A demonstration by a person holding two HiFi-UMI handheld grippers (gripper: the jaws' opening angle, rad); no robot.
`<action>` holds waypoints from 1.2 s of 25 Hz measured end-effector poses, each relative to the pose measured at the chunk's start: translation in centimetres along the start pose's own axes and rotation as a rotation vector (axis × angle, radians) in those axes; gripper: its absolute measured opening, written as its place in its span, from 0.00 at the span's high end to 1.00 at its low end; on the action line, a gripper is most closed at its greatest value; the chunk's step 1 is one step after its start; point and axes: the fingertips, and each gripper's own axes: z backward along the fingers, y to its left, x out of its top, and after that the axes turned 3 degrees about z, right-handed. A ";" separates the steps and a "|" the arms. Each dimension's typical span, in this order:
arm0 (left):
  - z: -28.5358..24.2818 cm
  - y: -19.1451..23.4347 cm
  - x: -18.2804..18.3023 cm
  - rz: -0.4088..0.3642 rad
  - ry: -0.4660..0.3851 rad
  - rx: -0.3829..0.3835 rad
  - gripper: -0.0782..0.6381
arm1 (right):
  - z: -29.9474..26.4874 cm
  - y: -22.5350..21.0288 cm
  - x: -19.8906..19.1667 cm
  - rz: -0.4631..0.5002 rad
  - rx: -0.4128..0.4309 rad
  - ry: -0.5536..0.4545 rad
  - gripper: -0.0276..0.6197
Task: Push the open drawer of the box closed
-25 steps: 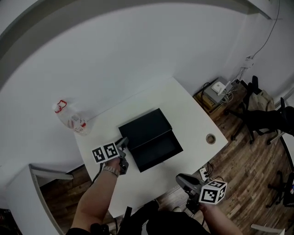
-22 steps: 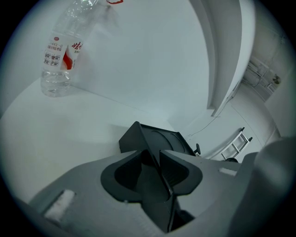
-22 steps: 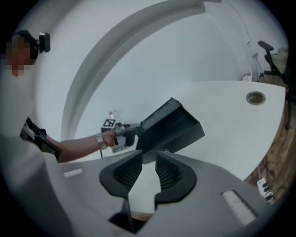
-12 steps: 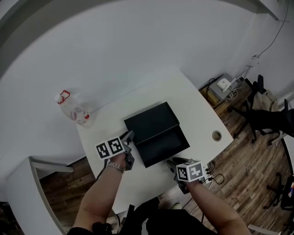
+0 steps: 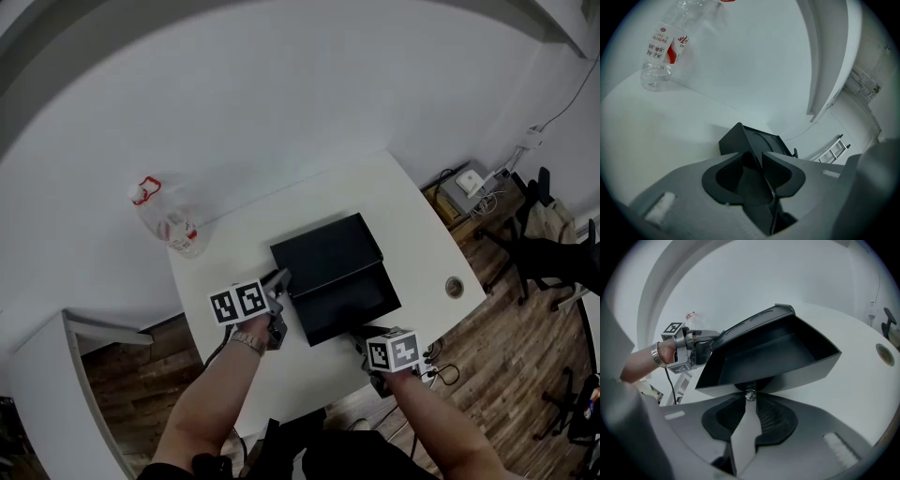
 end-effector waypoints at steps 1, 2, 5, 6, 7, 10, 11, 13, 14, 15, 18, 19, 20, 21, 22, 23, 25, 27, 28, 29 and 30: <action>0.0 0.0 0.0 -0.003 0.002 -0.003 0.70 | 0.1 0.0 0.2 0.007 -0.006 -0.008 0.85; 0.0 -0.1 0.1 -0.007 0.004 -0.006 0.70 | 0.3 0.0 0.5 0.013 -0.011 -0.020 0.85; 0.0 0.0 0.1 -0.011 0.008 -0.014 0.70 | 0.4 0.0 1.5 0.016 -0.017 -0.051 0.85; -0.1 0.0 0.0 -0.010 0.010 -0.015 0.70 | 0.3 0.0 1.8 0.016 -0.017 -0.050 0.85; -0.1 -0.1 0.0 -0.009 0.013 -0.016 0.70 | 0.1 -0.1 2.0 0.018 -0.016 -0.047 0.85; -0.1 -0.2 -0.1 -0.009 0.019 -0.020 0.70 | -0.4 -0.2 2.8 0.028 -0.018 -0.040 0.85; -0.1 -0.2 -0.1 -0.007 0.020 -0.022 0.70 | -0.7 -0.2 3.2 0.030 -0.020 -0.040 0.85; -0.1 -0.1 -0.1 -0.004 0.020 -0.025 0.70 | -1.1 -0.3 4.0 0.033 -0.027 -0.043 0.85; -0.1 -0.1 -0.1 -0.003 0.021 -0.027 0.70 | -1.3 -0.4 4.4 0.033 -0.030 -0.044 0.85; -0.1 -0.2 -0.1 -0.003 0.021 -0.029 0.70 | -1.5 -0.4 4.8 0.033 -0.032 -0.045 0.85; -0.1 -0.2 -0.2 -0.005 0.025 -0.035 0.70 | -2.2 -0.4 5.9 0.038 -0.036 -0.045 0.85; -0.1 -0.2 -0.2 -0.005 0.027 -0.036 0.70 | -2.5 -0.5 6.2 0.039 -0.037 -0.045 0.85; -0.1 -0.1 -0.2 -0.005 0.029 -0.037 0.69 | -2.7 -0.5 6.6 0.039 -0.038 -0.046 0.85; -0.1 -0.1 -0.2 -0.004 0.031 -0.039 0.69 | -2.9 -0.5 6.9 0.039 -0.038 -0.047 0.85; -0.1 -0.1 -0.2 -0.003 0.032 -0.040 0.69 | -3.1 -0.5 7.3 0.039 -0.038 -0.049 0.85; -0.1 -0.2 -0.2 -0.001 0.033 -0.041 0.69 | -3.3 -0.5 7.6 0.039 -0.038 -0.049 0.85; -0.1 -0.2 -0.2 0.003 0.035 -0.042 0.70 | -3.6 -0.5 8.1 0.038 -0.039 -0.048 0.85; -0.1 -0.2 -0.3 0.003 0.038 -0.045 0.70 | -3.9 -0.6 8.5 0.038 -0.041 -0.049 0.85; -0.1 -0.2 -0.2 0.002 0.039 -0.046 0.70 | -4.1 -0.5 8.8 0.039 -0.042 -0.050 0.85; -0.1 -0.1 -0.2 0.001 0.041 -0.047 0.69 | -4.3 -0.5 9.1 0.040 -0.042 -0.050 0.85; -0.1 -0.1 -0.2 0.000 0.041 -0.047 0.69 | -4.4 -0.4 9.3 0.041 -0.042 -0.050 0.85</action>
